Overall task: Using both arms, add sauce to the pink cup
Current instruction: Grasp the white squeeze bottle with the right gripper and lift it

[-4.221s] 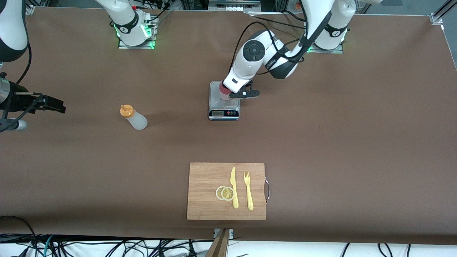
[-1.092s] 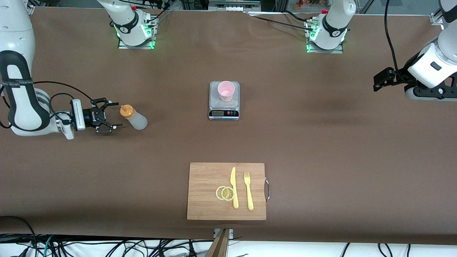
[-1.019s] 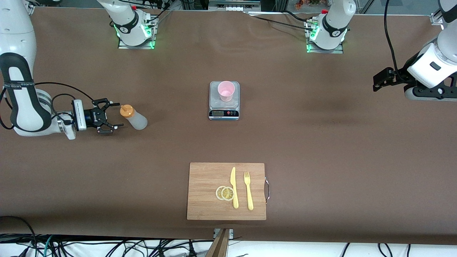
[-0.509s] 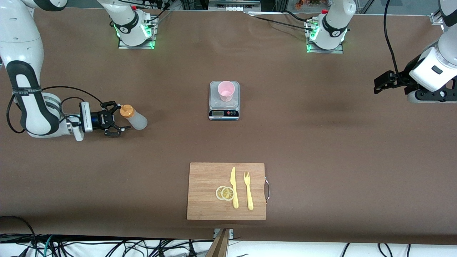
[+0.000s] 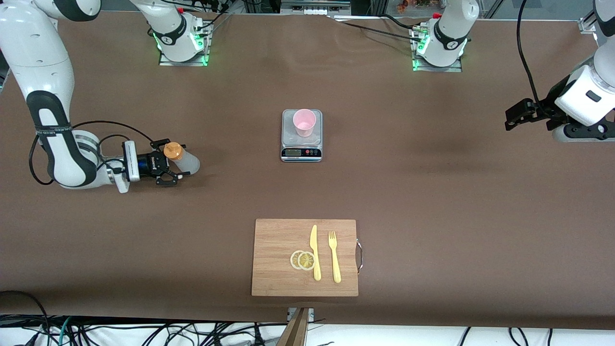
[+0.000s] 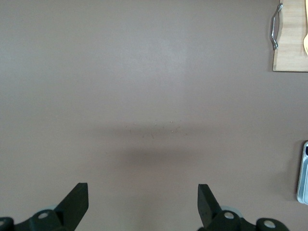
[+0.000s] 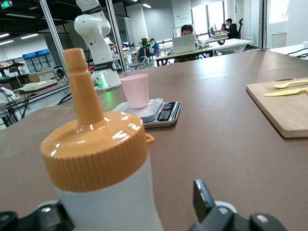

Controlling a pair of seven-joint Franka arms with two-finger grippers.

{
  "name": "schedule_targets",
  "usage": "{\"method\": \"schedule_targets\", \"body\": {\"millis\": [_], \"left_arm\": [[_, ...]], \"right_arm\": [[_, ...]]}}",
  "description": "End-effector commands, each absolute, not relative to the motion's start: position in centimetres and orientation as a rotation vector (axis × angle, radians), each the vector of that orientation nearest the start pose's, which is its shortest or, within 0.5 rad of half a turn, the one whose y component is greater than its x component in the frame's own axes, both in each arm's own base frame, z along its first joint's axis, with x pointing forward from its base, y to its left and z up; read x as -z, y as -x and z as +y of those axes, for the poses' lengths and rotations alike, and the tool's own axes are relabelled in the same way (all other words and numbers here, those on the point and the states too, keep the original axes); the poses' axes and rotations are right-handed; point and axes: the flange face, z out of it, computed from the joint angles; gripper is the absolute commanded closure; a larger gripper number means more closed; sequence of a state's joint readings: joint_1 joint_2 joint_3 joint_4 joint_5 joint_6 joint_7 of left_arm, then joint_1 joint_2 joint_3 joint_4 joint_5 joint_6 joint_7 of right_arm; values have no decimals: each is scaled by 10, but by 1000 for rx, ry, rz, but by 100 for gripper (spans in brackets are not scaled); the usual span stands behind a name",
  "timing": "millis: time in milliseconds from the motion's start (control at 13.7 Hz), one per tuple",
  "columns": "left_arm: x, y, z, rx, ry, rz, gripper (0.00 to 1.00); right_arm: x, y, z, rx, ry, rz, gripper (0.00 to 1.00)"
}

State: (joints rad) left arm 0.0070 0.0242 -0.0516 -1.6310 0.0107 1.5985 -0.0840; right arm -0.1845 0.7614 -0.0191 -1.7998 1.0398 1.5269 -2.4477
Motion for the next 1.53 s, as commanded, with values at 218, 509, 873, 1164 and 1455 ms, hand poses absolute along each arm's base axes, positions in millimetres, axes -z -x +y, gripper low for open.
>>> {"method": "schedule_targets", "body": {"millis": [218, 509, 873, 1164, 1455], "left_arm": [[-594, -571, -18, -61, 3143, -94, 0], [-597, -572, -7, -55, 3164, -133, 0], [-597, -572, -7, -53, 3164, -133, 0], [-597, -572, -7, -53, 3166, -133, 0], [-598, -572, -7, -48, 3166, -133, 0]], "right_arm": [[-125, -571, 0, 780, 1266, -1430, 100], [-145, -589, 11, 765, 1286, -1521, 100], [-207, -614, 19, 671, 1447, -1637, 100], [-276, -622, 57, 476, 1583, -1764, 100], [-329, -617, 109, 282, 1734, -1823, 100]]}}
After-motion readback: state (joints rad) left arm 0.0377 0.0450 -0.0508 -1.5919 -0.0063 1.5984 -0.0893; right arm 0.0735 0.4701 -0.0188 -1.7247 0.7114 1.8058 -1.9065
